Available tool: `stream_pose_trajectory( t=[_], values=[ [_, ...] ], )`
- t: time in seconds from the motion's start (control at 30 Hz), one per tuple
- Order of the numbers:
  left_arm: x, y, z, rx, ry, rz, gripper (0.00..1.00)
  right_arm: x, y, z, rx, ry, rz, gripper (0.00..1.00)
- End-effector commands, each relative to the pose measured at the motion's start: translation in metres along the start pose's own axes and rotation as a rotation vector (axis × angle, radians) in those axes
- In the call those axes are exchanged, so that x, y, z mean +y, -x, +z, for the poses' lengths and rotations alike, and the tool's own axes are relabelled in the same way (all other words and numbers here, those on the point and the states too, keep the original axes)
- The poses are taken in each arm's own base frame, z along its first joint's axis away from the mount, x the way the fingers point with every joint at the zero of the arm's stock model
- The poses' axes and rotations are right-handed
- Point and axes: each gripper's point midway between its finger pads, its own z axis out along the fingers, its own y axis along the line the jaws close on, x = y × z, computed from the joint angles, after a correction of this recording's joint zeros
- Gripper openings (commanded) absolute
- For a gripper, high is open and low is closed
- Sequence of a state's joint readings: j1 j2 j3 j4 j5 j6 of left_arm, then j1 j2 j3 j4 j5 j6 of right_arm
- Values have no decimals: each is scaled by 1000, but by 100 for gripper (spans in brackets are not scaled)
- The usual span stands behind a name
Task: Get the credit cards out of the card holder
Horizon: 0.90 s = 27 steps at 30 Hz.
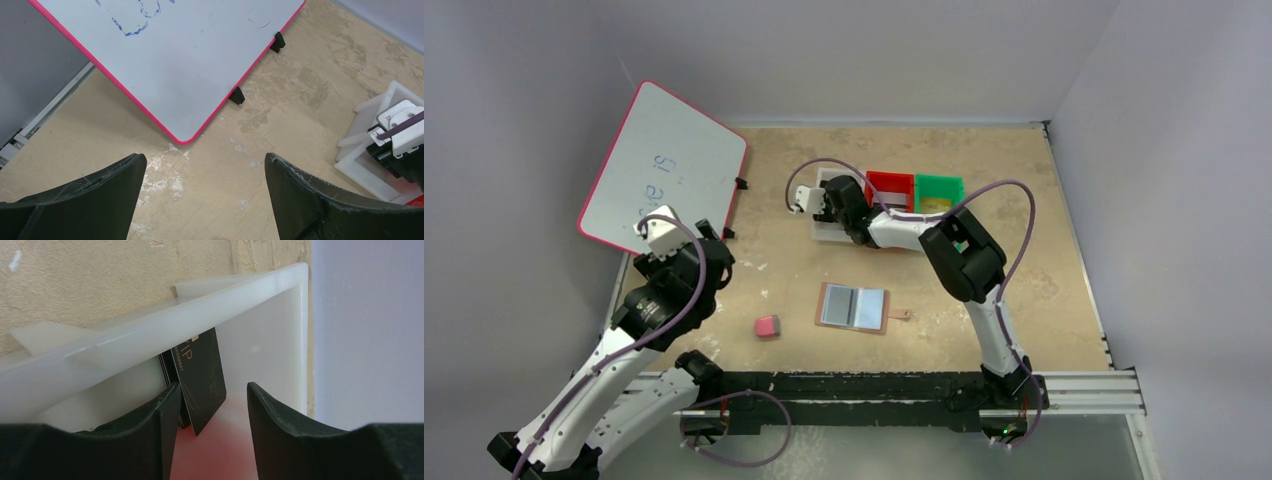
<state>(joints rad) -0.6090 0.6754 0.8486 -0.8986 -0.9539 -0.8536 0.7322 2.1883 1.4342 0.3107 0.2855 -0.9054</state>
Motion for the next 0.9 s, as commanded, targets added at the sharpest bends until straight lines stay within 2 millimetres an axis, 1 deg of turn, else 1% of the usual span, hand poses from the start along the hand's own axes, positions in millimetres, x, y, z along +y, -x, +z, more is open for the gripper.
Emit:
stream_pose_trajectory(
  t=[0.0, 0.17, 0.47, 0.53, 0.7, 0.8, 0.87],
  values=[
    [-4, 3, 2, -13, -1, -14, 89, -28, 13, -10, -35, -51, 31, 55],
    [-4, 3, 2, -12, 0, -11, 89, -30, 16, -12, -47, -49, 60, 55],
    [-4, 2, 3, -10, 1, -9, 88, -38, 28, -24, -100, -50, 127, 58],
    [-5, 2, 3, -10, -1, -8, 88, -42, 32, -28, -118, -62, 156, 58],
    [-4, 3, 2, -11, 1, -9, 88, -58, 54, -49, -200, -60, 326, 58],
    [-3, 3, 2, -14, 3, -12, 88, -59, 57, -60, -223, -54, 426, 58],
    [-3, 3, 2, -15, 2, -16, 88, -51, 54, -62, -215, -39, 472, 58]
  ],
)
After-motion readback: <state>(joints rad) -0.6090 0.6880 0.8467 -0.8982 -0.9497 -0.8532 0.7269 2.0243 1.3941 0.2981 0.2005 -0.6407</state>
